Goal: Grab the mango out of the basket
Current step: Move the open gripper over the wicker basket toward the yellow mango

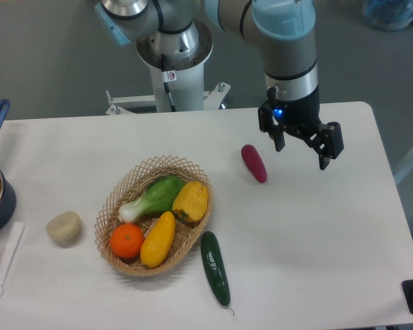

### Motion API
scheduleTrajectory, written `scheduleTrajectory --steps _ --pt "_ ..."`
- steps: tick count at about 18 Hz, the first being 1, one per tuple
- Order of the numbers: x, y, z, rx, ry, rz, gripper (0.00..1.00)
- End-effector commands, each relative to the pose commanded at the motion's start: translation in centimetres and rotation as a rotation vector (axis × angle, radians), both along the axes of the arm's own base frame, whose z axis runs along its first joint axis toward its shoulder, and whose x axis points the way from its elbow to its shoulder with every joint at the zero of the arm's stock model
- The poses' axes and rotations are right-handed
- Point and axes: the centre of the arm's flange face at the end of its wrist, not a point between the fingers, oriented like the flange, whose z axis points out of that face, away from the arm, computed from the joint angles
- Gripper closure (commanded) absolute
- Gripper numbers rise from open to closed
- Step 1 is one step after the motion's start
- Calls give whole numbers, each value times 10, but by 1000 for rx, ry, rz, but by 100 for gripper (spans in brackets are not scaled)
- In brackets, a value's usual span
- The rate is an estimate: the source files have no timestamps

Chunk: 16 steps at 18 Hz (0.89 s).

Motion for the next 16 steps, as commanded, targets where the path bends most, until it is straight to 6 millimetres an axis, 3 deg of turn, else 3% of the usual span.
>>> scheduleTrajectory --steps 8,13,16 --pt "1 0 -7 -8 -7 4 0" --pt "22 -10 -42 20 3 -1 0" --pt "26 -6 -45 80 -12 100 0"
